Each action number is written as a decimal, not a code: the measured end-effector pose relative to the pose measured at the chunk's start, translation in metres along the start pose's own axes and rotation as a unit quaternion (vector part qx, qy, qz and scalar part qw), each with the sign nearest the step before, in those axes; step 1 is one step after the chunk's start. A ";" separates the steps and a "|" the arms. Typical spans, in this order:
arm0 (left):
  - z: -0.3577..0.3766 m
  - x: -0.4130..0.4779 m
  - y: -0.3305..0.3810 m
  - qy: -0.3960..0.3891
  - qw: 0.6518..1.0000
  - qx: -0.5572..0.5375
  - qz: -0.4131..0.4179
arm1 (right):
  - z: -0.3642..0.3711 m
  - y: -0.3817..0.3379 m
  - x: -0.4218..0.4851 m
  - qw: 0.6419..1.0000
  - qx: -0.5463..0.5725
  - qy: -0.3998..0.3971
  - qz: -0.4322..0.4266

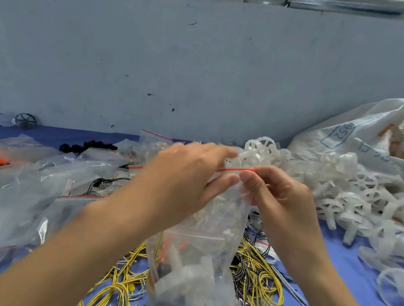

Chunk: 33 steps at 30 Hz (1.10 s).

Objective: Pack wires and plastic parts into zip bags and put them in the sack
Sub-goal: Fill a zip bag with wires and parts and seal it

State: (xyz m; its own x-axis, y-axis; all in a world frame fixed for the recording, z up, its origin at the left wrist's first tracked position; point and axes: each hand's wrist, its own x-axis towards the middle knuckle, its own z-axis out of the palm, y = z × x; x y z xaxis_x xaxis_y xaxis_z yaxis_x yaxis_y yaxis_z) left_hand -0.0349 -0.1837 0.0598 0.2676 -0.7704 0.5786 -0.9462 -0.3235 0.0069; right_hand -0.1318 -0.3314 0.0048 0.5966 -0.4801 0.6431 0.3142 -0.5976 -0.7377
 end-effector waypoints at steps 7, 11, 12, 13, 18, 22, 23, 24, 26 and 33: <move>0.016 0.017 0.005 0.013 0.988 0.109 0.111 | -0.005 0.003 0.001 0.994 0.077 0.033 0.067; 0.020 0.020 0.007 0.032 0.990 0.085 0.112 | 0.002 0.002 0.001 0.966 0.232 0.026 0.111; 0.021 0.020 0.008 0.032 0.990 0.078 0.109 | 0.003 0.002 0.000 0.958 0.257 0.023 0.126; 0.021 0.020 0.009 0.030 0.991 0.072 0.108 | 0.003 0.002 0.000 0.952 0.272 0.021 0.139; 0.020 0.015 0.007 0.006 0.996 0.034 0.082 | -0.002 0.001 0.001 0.963 0.239 0.040 0.121; 0.018 0.012 0.000 -0.004 0.996 0.054 0.065 | -0.004 0.000 0.002 0.964 0.232 0.072 0.106; 0.017 0.011 -0.001 -0.010 0.996 0.056 0.062 | -0.005 0.000 0.002 0.963 0.232 0.081 0.107; 0.016 0.010 -0.003 -0.014 0.996 0.058 0.061 | -0.007 0.002 0.003 0.963 0.230 0.090 0.108; 0.014 0.007 -0.008 -0.018 0.996 0.061 0.058 | -0.012 0.004 0.005 0.963 0.221 0.104 0.110; 0.009 -0.009 -0.024 -0.031 0.997 0.025 0.060 | -0.029 0.012 0.009 0.957 0.221 0.149 0.117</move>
State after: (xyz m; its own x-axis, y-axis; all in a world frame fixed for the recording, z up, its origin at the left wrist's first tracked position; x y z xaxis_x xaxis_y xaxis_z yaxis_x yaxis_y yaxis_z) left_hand -0.0125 -0.1741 0.0473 0.1654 -0.8375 0.5208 -0.9622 -0.2529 -0.1011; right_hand -0.1443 -0.3622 0.0074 0.4729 -0.7688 0.4305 0.5184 -0.1523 -0.8414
